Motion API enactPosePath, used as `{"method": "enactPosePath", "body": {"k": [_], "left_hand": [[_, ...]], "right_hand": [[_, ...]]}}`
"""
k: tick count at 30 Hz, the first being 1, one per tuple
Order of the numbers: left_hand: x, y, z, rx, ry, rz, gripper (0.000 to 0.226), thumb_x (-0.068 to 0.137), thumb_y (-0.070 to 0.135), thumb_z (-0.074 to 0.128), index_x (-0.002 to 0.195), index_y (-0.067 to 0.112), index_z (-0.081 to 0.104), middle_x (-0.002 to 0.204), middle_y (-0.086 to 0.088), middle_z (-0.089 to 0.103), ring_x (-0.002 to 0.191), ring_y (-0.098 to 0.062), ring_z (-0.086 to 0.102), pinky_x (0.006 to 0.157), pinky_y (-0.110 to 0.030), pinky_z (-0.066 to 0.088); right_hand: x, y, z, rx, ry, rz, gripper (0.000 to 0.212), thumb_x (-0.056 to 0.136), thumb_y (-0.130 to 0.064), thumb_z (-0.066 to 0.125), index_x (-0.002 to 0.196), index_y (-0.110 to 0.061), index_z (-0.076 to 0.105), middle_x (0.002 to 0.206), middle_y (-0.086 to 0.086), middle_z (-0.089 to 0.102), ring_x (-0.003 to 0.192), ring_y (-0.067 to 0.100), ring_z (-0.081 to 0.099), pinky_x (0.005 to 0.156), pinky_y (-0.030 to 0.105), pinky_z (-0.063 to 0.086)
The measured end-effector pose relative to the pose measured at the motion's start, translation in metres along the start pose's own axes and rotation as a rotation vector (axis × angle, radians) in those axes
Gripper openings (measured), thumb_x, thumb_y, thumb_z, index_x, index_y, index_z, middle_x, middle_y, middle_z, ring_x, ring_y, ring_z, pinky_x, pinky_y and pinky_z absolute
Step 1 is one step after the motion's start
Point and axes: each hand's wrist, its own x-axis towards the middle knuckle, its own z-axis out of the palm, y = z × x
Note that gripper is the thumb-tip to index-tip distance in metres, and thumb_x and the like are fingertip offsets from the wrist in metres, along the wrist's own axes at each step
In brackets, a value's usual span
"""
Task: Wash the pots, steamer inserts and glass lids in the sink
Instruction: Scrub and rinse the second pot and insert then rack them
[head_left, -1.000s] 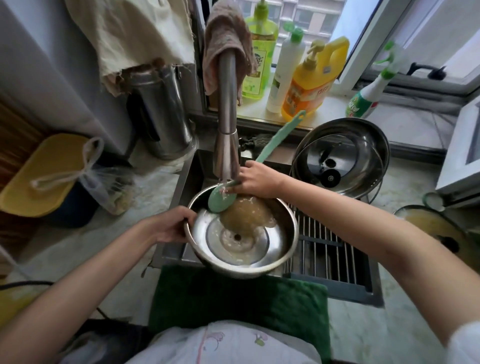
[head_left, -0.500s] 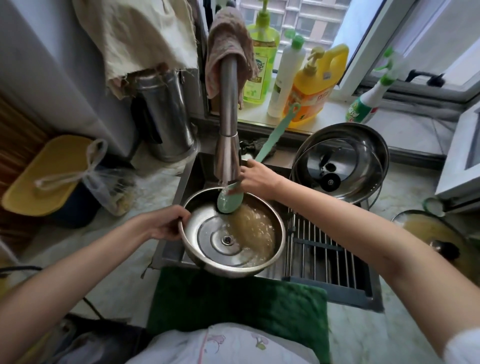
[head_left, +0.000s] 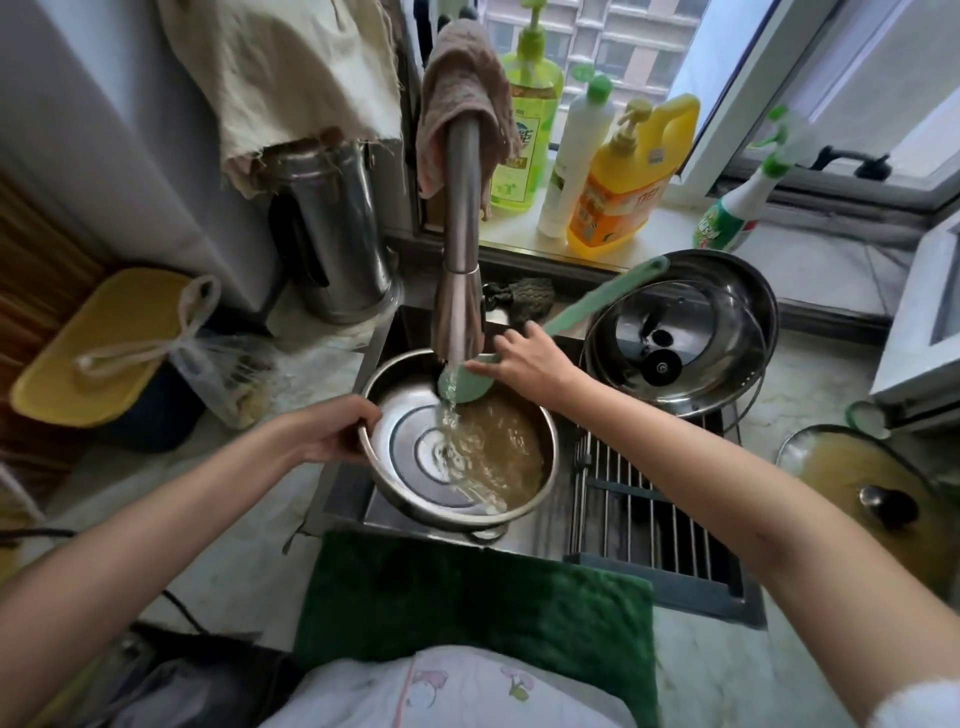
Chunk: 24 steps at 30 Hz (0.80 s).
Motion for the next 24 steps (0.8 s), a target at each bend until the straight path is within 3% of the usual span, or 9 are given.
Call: {"method": "enactPosePath", "body": {"k": [3,5,7,11,13,15,17,21,24], "left_hand": [[0.007,0.003,0.005,0.022,0.117,0.056,0.016,0.056,-0.001,0.045,0.068,0.01,0.046,0.054,-0.006,0.042,0.041,-0.013,0.044,0.039,-0.017,0.041],[0.019,0.002,0.01,0.029,0.196,0.147,0.055,0.07,-0.009,0.039,0.115,0.023,0.047,0.083,-0.014,0.05,0.058,-0.024,0.052,0.04,-0.027,0.046],[0.026,0.001,0.017,0.018,0.247,0.207,0.088,0.073,-0.012,0.036,0.14,0.044,0.024,0.111,-0.016,0.047,0.066,-0.032,0.055,0.04,-0.034,0.048],[0.032,-0.004,0.03,0.074,0.335,0.303,0.096,0.072,-0.014,0.039,0.146,0.041,0.014,0.143,-0.007,0.032,0.097,-0.037,0.056,0.048,-0.038,0.053],[0.035,-0.009,0.03,0.118,0.376,0.403,0.095,0.073,-0.017,0.039,0.148,0.038,0.015,0.149,-0.004,0.028,0.122,-0.035,0.045,0.067,-0.041,0.055],[0.033,-0.012,0.027,0.151,0.388,0.507,0.097,0.072,-0.017,0.042,0.148,0.038,0.016,0.153,-0.002,0.025,0.135,-0.027,0.034,0.093,-0.044,0.05],[0.03,-0.014,0.021,0.176,0.394,0.574,0.098,0.071,-0.015,0.045,0.147,0.041,0.017,0.155,0.001,0.023,0.139,-0.021,0.028,0.105,-0.046,0.041],[0.023,-0.017,0.01,0.257,0.336,0.577,0.103,0.069,-0.009,0.052,0.14,0.057,0.016,0.153,0.002,0.022,0.14,-0.022,0.024,0.108,-0.05,0.037],[0.015,-0.017,0.012,0.352,0.334,0.609,0.103,0.07,-0.01,0.051,0.14,0.056,0.015,0.155,0.004,0.019,0.142,-0.022,0.015,0.114,-0.039,0.02]], "right_hand": [[-0.013,-0.019,-0.002,0.136,-0.298,0.212,0.036,0.1,-0.026,0.038,0.135,-0.025,0.047,0.116,0.007,0.057,0.107,0.026,0.056,0.085,0.035,0.036],[-0.02,-0.038,0.003,0.26,-0.472,0.324,0.03,0.099,-0.024,0.041,0.123,-0.017,0.058,0.121,0.006,0.06,0.11,0.026,0.058,0.088,0.034,0.038],[-0.028,-0.056,0.012,0.49,-0.638,0.343,0.029,0.095,-0.022,0.046,0.118,-0.014,0.062,0.118,0.006,0.064,0.106,0.027,0.062,0.088,0.034,0.045],[-0.033,-0.086,0.016,1.166,-0.654,0.313,0.031,0.094,-0.021,0.057,0.123,-0.016,0.064,0.115,-0.001,0.067,0.078,-0.001,0.066,0.067,0.018,0.05],[-0.031,-0.096,0.011,1.489,-0.613,0.436,0.034,0.094,-0.015,0.057,0.128,-0.013,0.06,0.09,-0.007,0.065,0.043,-0.009,0.05,0.044,0.009,0.039],[-0.031,-0.1,0.009,1.601,-0.597,0.51,0.033,0.094,-0.016,0.057,0.128,-0.017,0.06,0.061,-0.017,0.053,0.034,-0.002,0.041,0.039,0.012,0.036],[-0.032,-0.098,0.01,1.556,-0.598,0.547,0.032,0.093,-0.016,0.059,0.125,-0.018,0.062,0.054,-0.019,0.056,0.041,0.001,0.047,0.041,0.018,0.04],[-0.036,-0.073,0.019,0.964,-0.497,0.665,0.028,0.086,-0.023,0.062,0.113,-0.019,0.068,0.109,0.003,0.069,0.1,0.025,0.065,0.08,0.033,0.05],[-0.038,-0.053,0.019,0.598,-0.275,0.691,0.043,0.092,-0.008,0.046,0.133,-0.021,0.053,0.111,0.01,0.062,0.098,0.031,0.064,0.071,0.035,0.045]]}}
